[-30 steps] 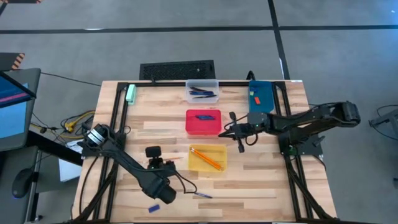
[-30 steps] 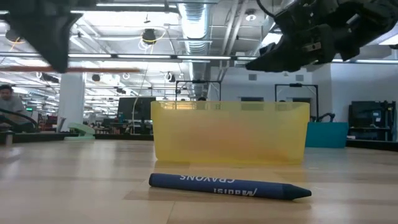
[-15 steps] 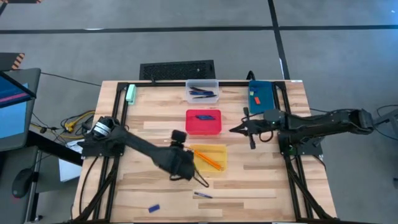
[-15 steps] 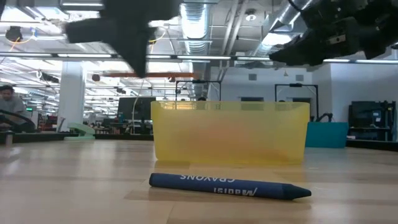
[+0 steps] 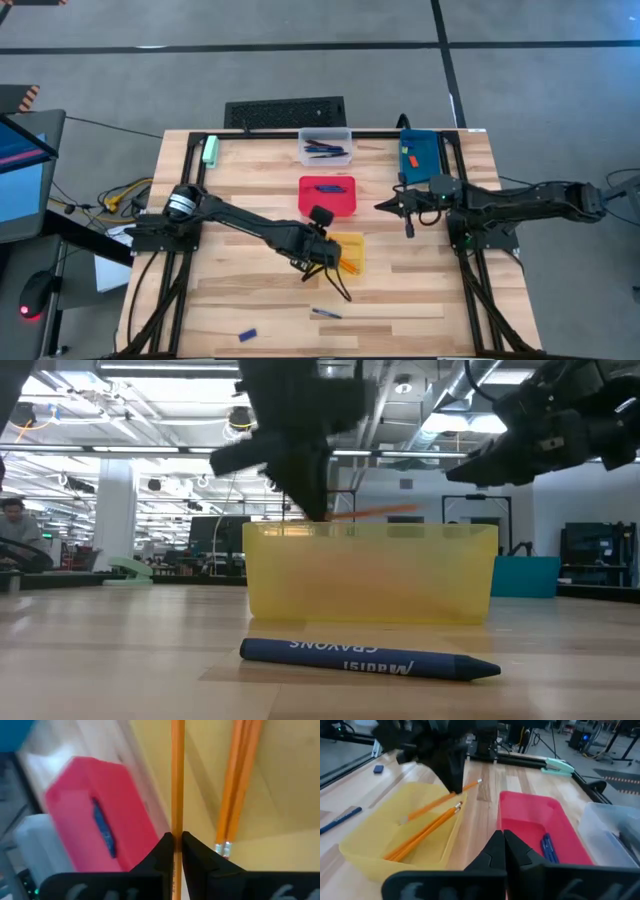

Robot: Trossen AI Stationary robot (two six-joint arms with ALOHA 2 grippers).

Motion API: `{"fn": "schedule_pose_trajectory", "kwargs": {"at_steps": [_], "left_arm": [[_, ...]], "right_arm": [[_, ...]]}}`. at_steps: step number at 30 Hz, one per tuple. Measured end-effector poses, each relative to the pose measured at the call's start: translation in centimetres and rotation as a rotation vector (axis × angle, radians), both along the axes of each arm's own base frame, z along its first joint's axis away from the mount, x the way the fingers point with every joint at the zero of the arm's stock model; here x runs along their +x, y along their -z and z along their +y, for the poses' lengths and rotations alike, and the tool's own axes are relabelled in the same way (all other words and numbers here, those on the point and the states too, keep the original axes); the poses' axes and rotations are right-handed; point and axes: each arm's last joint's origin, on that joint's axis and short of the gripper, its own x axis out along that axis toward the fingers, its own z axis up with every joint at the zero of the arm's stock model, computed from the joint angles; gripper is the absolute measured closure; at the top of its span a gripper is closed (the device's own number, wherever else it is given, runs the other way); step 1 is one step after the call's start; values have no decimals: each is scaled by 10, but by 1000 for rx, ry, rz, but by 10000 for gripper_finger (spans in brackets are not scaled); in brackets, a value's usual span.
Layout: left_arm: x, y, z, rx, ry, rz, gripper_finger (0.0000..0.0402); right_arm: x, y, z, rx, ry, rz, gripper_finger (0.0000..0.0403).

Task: Sort crayons/erasers/pens/pencils in bins
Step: Put the orange pencil into the yellow bin

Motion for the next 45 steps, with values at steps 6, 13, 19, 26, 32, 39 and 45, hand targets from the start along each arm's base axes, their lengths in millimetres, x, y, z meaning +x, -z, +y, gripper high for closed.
{"fn": "schedule_pose_trajectory", "kwargs": {"at_steps": [6,13,19,26,32,39,45], "left_arm": [[15,4,-6,-46,38,38,390],[28,-4,-13,-148,74,16,390],[27,-2,-14,-204,42,27,390],[25,0,-14,-233,24,53,390],[24,0,-12,-234,21,69,384],[24,0,-10,-215,24,65,369],[24,0,-10,-201,33,65,350]], "right_arm": [[-3,7,1,18,2,10,399],[-3,8,1,18,2,11,400],[-3,9,1,18,2,13,401],[-3,8,1,18,2,12,400],[-3,8,1,18,2,12,400],[-3,8,1,18,2,12,401],[-3,9,1,18,2,15,400]]}}
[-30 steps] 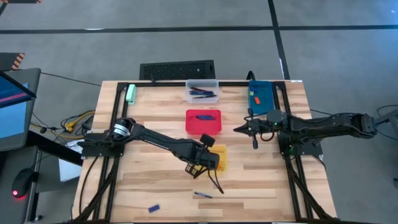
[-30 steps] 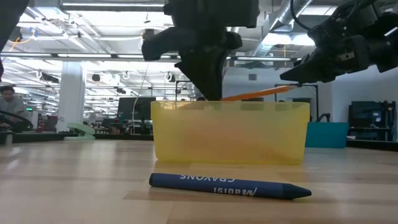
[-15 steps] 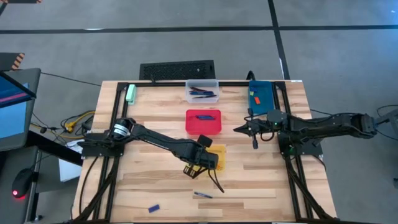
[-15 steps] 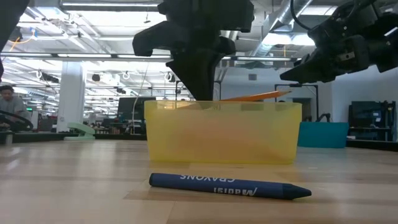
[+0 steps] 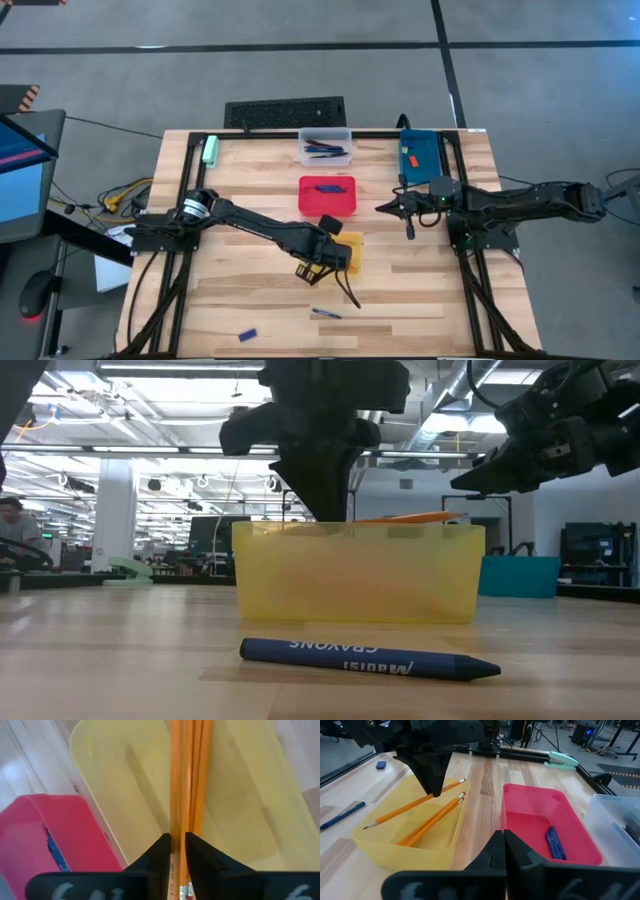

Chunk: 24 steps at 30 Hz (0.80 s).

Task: Sort crayons/erasers/pens/pencils in bins
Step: Put the orange pencil into the yellow bin, then put the blue crayon into the red bin

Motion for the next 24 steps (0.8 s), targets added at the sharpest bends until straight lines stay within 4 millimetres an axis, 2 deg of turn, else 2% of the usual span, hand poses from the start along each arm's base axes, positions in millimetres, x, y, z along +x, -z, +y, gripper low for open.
{"fn": "schedule_pose_trajectory", "kwargs": {"at_steps": [7,13,17,20,24], "left_arm": [[0,0,-1,-60,-23,3,317],[0,0,-1,-43,-46,-2,302],[-4,-13,2,12,-99,23,293],[-12,-23,1,19,-181,44,302],[-25,-37,-13,-27,-271,1,346]], "right_arm": [[0,0,0,0,0,2,399],[0,0,0,0,0,3,401],[0,0,0,0,0,3,399],[0,0,0,-5,-2,3,401],[-3,6,1,-23,-4,-41,401]]}}
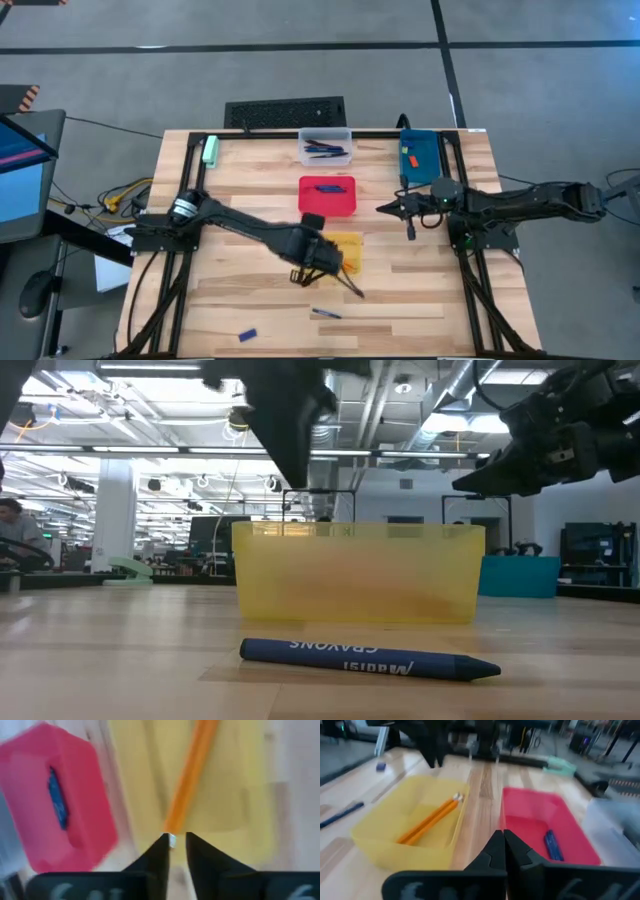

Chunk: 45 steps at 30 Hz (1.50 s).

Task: Sort crayons/erasers/pens/pencils in bins
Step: Put the blue crayon into the red bin

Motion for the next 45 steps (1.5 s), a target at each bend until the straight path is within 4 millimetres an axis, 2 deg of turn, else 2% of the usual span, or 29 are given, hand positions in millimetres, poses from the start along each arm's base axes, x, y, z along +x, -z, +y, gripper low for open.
{"fn": "schedule_pose_trajectory", "kwargs": {"at_steps": [3,5,14,19,22,26,31,36,45], "left_arm": [[-11,-3,-13,-18,-54,-28,385],[-18,-4,-21,-32,-91,-46,397],[-45,-5,-54,-130,-195,-141,401],[-66,9,-62,-186,-263,-191,401],[-78,17,-60,-242,-282,-239,401],[-90,41,-57,-325,-294,-250,401],[-98,66,-54,-436,-221,-343,401],[-116,85,-44,-483,-183,-417,401],[-153,91,-23,-527,-144,-680,401]], "right_arm": [[-4,4,1,-12,0,-84,401],[-6,7,1,-7,-1,-102,401],[-6,5,6,15,-29,-132,400],[-6,3,9,7,-49,-160,400],[-6,2,9,4,-49,-165,400],[-6,2,9,3,-48,-162,400],[-5,3,10,3,-36,-161,400],[-3,0,16,5,1,-151,400],[14,-28,45,-12,36,-59,400]]}}
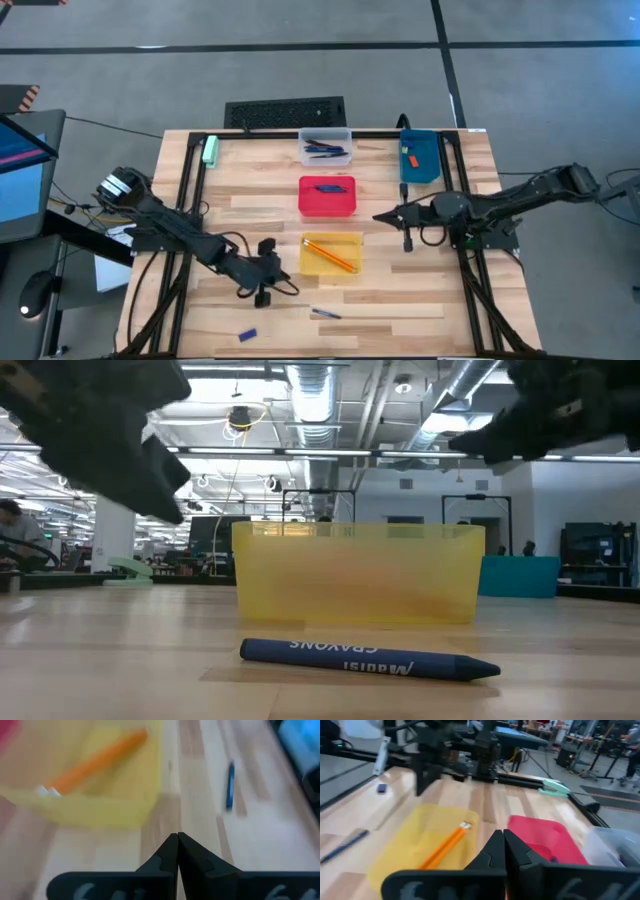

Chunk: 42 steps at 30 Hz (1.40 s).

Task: Sort crayons/erasers/pens/pencils in bins
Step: Put the blue crayon into the red bin

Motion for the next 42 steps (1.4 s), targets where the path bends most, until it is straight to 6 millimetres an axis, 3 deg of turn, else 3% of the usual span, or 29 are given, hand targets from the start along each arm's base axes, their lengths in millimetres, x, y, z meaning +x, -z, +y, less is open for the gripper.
{"fn": "schedule_pose_trajectory", "kwargs": {"at_steps": [8,13,21,28,33,42], "left_arm": [[-23,-5,21,-10,-39,-341,401],[-34,1,36,59,-122,-467,401],[-40,6,44,192,-146,-502,401],[-40,7,43,200,-90,-496,401],[-48,12,47,184,-99,-512,401],[-57,16,52,139,-96,-554,401]], "right_arm": [[2,-19,29,31,77,99,400],[9,-21,52,105,94,181,400],[40,-21,103,159,86,294,400],[68,-26,146,231,89,390,388],[91,-22,175,289,125,452,352],[131,0,216,411,215,590,236]]}}
